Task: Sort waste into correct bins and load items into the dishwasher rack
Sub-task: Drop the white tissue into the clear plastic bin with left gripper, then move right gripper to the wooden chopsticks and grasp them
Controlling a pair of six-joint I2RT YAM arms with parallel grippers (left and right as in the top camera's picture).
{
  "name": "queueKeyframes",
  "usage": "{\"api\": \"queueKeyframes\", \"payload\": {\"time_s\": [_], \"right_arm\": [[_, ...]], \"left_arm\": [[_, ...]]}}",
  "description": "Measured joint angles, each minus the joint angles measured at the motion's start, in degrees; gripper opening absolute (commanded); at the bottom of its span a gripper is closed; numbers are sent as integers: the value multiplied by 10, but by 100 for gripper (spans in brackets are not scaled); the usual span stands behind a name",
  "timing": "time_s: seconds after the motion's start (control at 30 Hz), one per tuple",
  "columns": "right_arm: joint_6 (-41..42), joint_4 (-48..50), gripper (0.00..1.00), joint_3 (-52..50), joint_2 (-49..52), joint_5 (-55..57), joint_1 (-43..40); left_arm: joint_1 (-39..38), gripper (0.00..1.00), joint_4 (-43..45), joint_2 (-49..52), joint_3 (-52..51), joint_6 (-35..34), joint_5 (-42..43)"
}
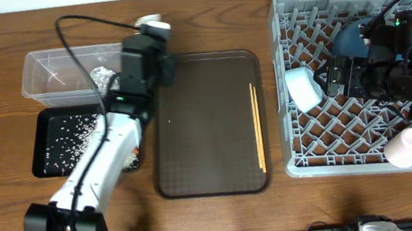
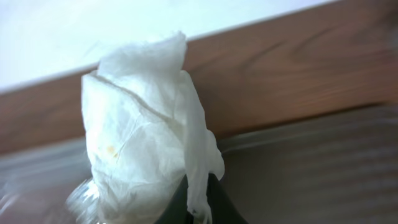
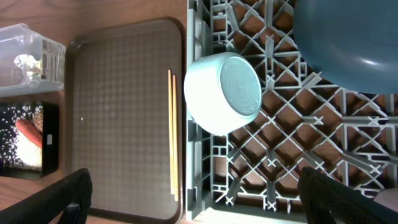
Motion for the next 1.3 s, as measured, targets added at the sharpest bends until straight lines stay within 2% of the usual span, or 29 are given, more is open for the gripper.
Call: {"api": "queueKeyframes", "payload": {"time_s": [0.03,0.1,0.3,0.47,0.67,0.83,0.9,1.1,1.3], "right_arm": [[0,0,98,0,0,0,0],[0,0,98,0,0,0,0],[0,1,98,0,0,0,0],[0,0,97,0,0,0,0],[3,1,85,0,0,2,5],[16,2,85,0,0,32,62],[21,7,84,0,3,48,99],[74,54,75,0,58,94,229],[140,83,69,0,179,127,299]], "left_arm": [[19,17,-2,11,0,-2,-3],[48,59,4,33,0,-6,-4],[99,59,36,96,0,-15,6],[97,60,-1,65,0,-22,15],[95,60,-139,-107,1,-51,69],[95,60,-300,-239,5,-92,111],[95,64,-364,-271,4,-107,118],[95,66,-492,-312,4,-141,126],[95,78,-559,-293,4,-150,142]]}}
